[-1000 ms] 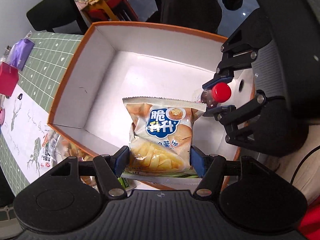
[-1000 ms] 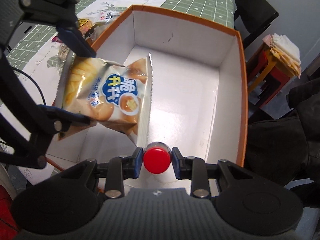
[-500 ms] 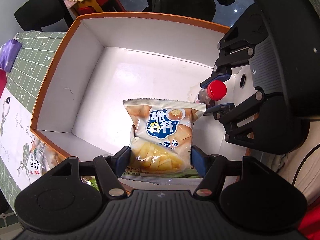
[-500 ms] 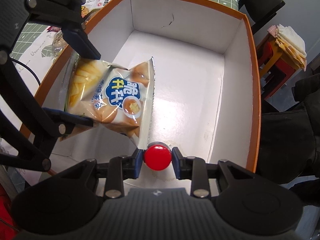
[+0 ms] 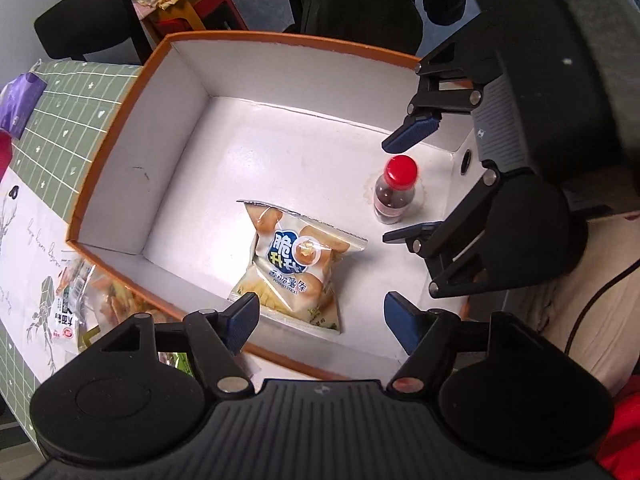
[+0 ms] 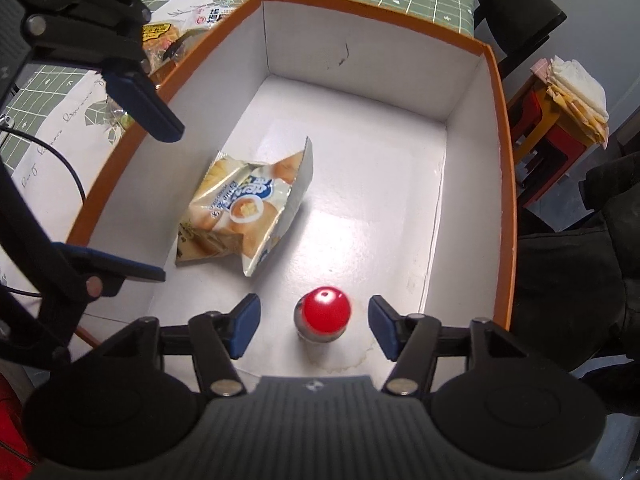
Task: Organize snacks
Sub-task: 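Withdraw both tools from the box back toward the snacks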
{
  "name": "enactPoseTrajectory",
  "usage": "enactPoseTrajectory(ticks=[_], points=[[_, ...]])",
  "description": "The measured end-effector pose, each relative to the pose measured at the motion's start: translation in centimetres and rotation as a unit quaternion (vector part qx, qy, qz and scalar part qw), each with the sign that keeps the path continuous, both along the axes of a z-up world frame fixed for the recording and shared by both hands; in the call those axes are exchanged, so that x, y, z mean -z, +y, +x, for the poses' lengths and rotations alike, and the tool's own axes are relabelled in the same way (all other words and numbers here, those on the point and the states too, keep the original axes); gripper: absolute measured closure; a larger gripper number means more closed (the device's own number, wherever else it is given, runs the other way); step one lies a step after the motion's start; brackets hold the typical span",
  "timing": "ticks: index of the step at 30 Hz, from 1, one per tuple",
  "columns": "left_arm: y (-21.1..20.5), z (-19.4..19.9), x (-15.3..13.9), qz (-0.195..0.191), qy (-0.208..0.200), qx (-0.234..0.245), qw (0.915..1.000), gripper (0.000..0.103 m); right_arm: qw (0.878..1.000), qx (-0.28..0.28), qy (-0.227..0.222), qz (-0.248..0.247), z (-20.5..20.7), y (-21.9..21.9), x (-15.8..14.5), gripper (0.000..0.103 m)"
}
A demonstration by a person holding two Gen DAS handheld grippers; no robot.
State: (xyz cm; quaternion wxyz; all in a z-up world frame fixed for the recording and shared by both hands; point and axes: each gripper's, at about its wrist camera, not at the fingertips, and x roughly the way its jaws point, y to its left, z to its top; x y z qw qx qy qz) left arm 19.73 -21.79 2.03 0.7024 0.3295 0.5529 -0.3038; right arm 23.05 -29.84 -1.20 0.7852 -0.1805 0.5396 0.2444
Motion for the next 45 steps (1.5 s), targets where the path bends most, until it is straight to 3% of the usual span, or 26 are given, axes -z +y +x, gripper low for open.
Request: enactPoseTrajectory(ticks=[4,13,22,32,37,45], points=[[0.6,-1.0,-1.6,-0.004,-0.016,-0.011,0.9998,0.019,1.0,0.001,-0.017,0.001,-0.5,0.6,-1.3,0.033],[5.5,-3.5,-5.1,-0.015,-0.053,-0.079,0.9954,0.019,0.996,0.003,-0.083,0.018,-3.2,2.9,-5.2,0.032],[13.3,-5.6,-7.5,-0.037,-0.084,-0.175,0.9802,0.019,0.99,-0.04,-0.124,0.051,-5.6,7.7,-7.6,0.031],[20.8,-7.0,-5.1,-0.075,-0.148,-0.247,0.9546,0.015,0.983,-0.125,-0.124,0.059,-6.5,15.9,-6.4,0.031],[22.5,-7.2,-2.5,-0.092,-0.171,-0.244,0.9502,0.015,0.982,-0.15,-0.114,0.03,-5.7,18.8,-3.9,0.031],[24.4,-5.3,1.3,-0.123,-0.183,-0.286,0.9324,0.015,0.978,-0.177,-0.109,-0.026,-3.9,21.5,-0.9,0.031]])
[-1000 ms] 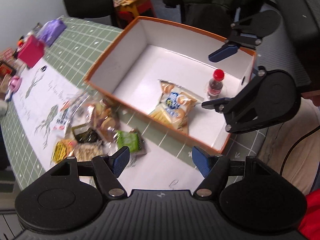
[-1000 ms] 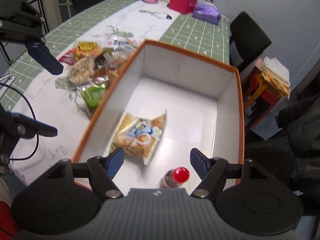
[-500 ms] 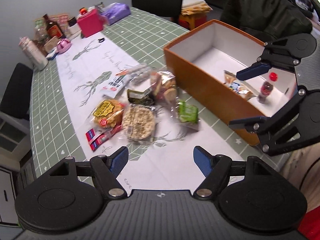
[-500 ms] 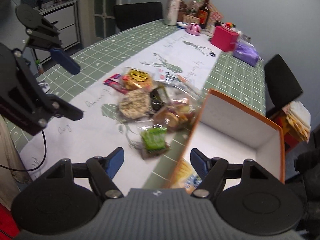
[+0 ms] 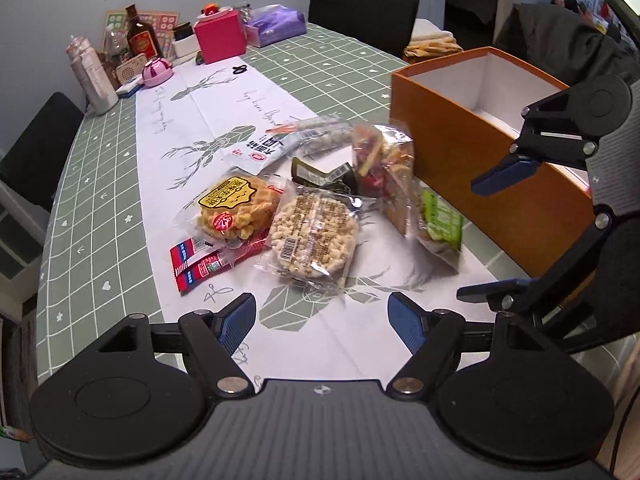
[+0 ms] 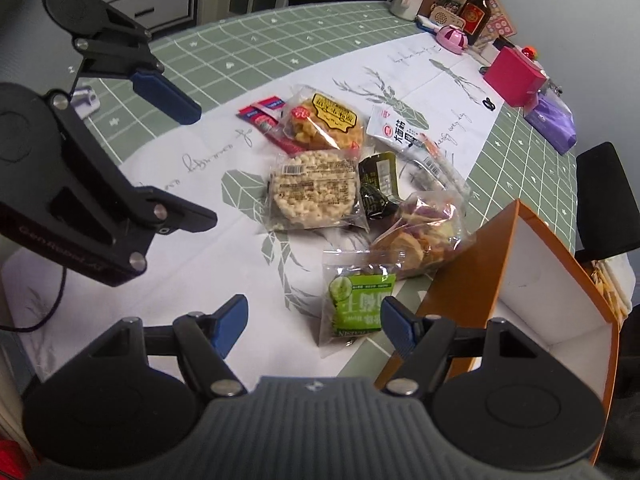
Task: Organize snacks
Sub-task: 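Withdraw both tools from the box back toward the snacks, then grasp the puffed-rice cake packet with the left tool while the right tool grasps the green raisin packet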
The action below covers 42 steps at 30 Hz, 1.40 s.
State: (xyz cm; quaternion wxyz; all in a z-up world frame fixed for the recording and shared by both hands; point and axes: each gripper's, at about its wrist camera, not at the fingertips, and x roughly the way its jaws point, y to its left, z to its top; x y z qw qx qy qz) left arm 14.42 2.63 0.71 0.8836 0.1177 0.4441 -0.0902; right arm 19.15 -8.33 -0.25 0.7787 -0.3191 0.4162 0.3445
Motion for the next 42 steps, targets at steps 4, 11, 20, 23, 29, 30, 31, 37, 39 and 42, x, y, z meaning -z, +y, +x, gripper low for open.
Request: enactPoseTrajectory(ticks=[4,11,20,23,29,30,31,37,39,42], points=[[0.6,1.1,1.2,-0.013,0.001,-0.011,0.9999,0.014,1.0,0.005,0.002,-0.023,1.3,0.8,1.0,0.031],[0.6,2.0,2.8,-0.021,0.011,-0.004,0.9997,0.014,0.998,0.004,-0.003,-0.069,2.8,1.7,3.0,0.033],[0.7,2.8,4.3,-0.02,0.02,0.002,0.9996,0.014,0.994,0.01,-0.003,-0.11,4.3,2.2,4.9,0.038],[1.0,3.0,4.7,-0.023,0.022,0.003,0.9995,0.014,0.994,0.014,0.006,-0.108,4.7,2.3,5.4,0.039],[1.3,3.3,5.2,-0.027,0.02,0.012,0.9994,0.014,0.995,0.019,0.029,-0.097,5.3,2.5,5.4,0.054],[1.3,3.4,5.2,-0.03,0.018,0.015,0.9993,0.014,0.995,0.018,0.032,-0.094,5.4,2.5,5.4,0.055],[1.4,3.5,5.2,-0.034,0.016,0.017,0.9992,0.014,0.995,0.017,0.035,-0.09,5.4,2.5,5.3,0.056],[2.2,4.6,5.2,-0.06,0.012,0.015,0.998,0.013,0.996,0.018,0.059,-0.059,6.4,1.6,5.0,0.055],[2.0,5.1,5.4,-0.063,0.01,0.024,0.9977,0.013,0.996,0.019,0.063,-0.056,6.6,1.5,4.9,0.055],[1.7,5.9,5.7,-0.062,0.014,0.037,0.9973,0.012,0.996,0.016,0.072,-0.054,6.7,1.4,4.8,0.055]])
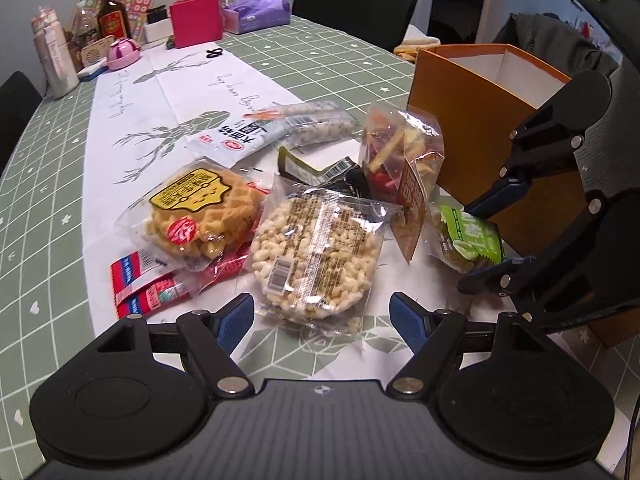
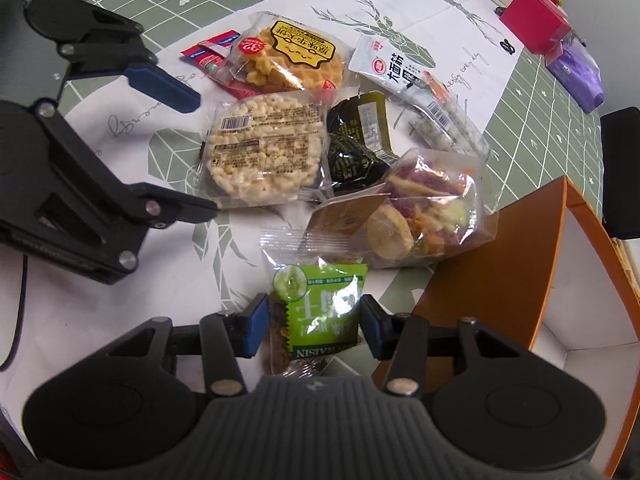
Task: Organize snacks
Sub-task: 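Grasp the puffed-rice cake packet with the left tool while the right tool grasps the green raisin packet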
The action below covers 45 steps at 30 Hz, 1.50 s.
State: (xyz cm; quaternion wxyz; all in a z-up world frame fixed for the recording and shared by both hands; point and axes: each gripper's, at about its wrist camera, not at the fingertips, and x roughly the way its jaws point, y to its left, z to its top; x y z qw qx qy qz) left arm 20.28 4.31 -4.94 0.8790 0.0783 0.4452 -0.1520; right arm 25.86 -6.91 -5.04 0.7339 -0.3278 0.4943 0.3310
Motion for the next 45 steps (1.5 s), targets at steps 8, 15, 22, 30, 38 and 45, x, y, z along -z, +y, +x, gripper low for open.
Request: enactPoseTrajectory(ticks=[8,15,22,30,38,45], points=[[-0.3,1.8,0.9,0.011,-0.017,0.022,0.9995,0.007,1.0,-0.006,0.011,0.007,0.4,-0.2,0.1,0.054],[-0.8,2.7,1.8,0.029,-0.028,0.023,0.9989,0.003,1.0,-0.006,0.017,0.013,0.4,-0.1,0.1,0.052],[-2.0,2.0,2.5,0.065,-0.045,0.007,0.9968,0.01,1.0,-0.006,0.013,0.013,0.1,-0.2,0.1,0.054],[-3.5,-1.2,1.9,0.113,-0.043,-0.037,0.992,0.015,1.0,-0.009,0.009,0.012,-0.5,-0.4,0.0,0.056],[-2.0,-3.7,0.3,0.025,0.046,-0.104,0.9932,0.016,1.0,-0.021,0.014,0.017,-3.1,-0.7,-1.0,0.064],[-2.3,-6.8,-1.7,0.009,0.064,-0.113,0.9915,0.016,0.999,-0.037,-0.006,0.024,-5.8,-0.9,-2.9,0.065]])
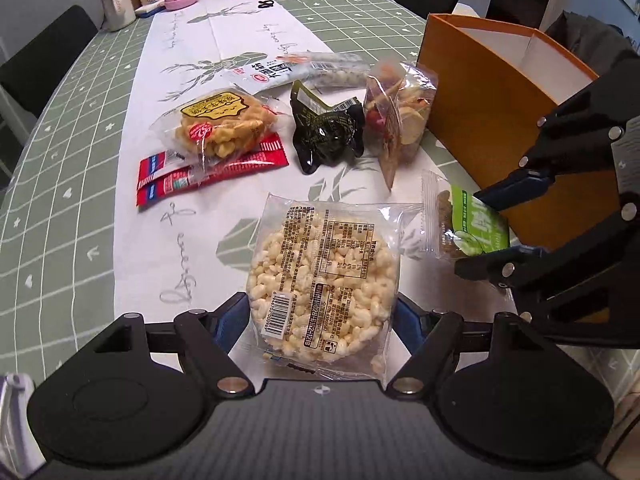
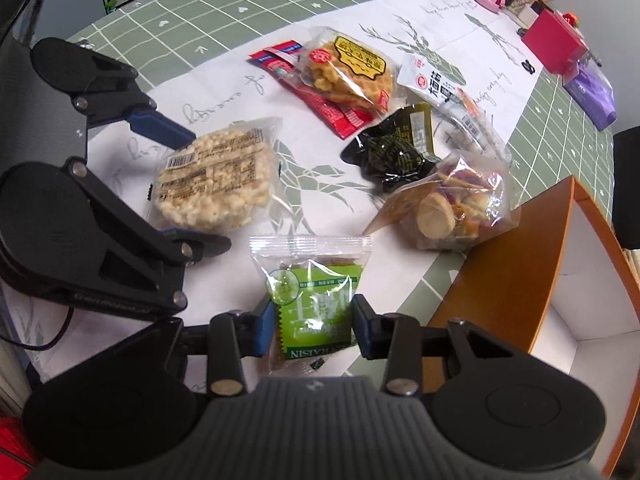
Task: Organize snacks
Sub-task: 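Grasp the puffed-rice cake packet with the left tool while the right tool grasps the green raisin packet, then lower both packets into the orange box and open both tools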
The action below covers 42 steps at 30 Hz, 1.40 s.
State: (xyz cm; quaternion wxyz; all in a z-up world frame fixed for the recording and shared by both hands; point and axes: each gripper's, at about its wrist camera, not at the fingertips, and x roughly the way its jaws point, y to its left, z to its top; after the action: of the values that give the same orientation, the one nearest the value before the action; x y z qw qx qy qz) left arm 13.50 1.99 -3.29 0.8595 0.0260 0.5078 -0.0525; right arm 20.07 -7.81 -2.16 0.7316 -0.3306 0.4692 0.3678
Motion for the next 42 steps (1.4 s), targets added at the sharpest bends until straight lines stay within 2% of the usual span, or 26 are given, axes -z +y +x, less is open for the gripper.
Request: enactPoseTrajectory(ticks=[5,15,22,28,33,42], points=[[-0.1,-1.5,-1.5,-0.003,0.004,-0.002,1.0,0.016,1.0,-0.011,-0.014,0.0,-1.8,-0.4,-1.5,0.065],[-0.8,-3.4,-5.4,0.037,-0.009,0.044,0.9983,0.016,0.998,-0.035,-0.05,0.004,-4.4,-1.8,-5.3,0.065],[-2.6,-2.7,-9.7,0.083,-0.025,0.099,0.9912,0.016,0.995,-0.045,-0.085,0.015,-4.6,-3.3,-8.6,0.065],[-5.7,-1.2,-11.5,0.116,-0.04,0.146,0.9816,0.016,0.993,-0.021,-0.112,0.006,-3.3,-6.0,-10.4,0.065],[-8.6,-0.1,-11.8,0.129,-0.051,0.181,0.9738,0.016,0.993,0.02,-0.118,-0.009,-1.7,-9.6,-10.3,0.065],[-15.1,2.4,-10.6,0.135,-0.055,0.249,0.9576,0.016,0.991,0.078,-0.098,-0.042,0.7,-15.3,-7.6,0.065]])
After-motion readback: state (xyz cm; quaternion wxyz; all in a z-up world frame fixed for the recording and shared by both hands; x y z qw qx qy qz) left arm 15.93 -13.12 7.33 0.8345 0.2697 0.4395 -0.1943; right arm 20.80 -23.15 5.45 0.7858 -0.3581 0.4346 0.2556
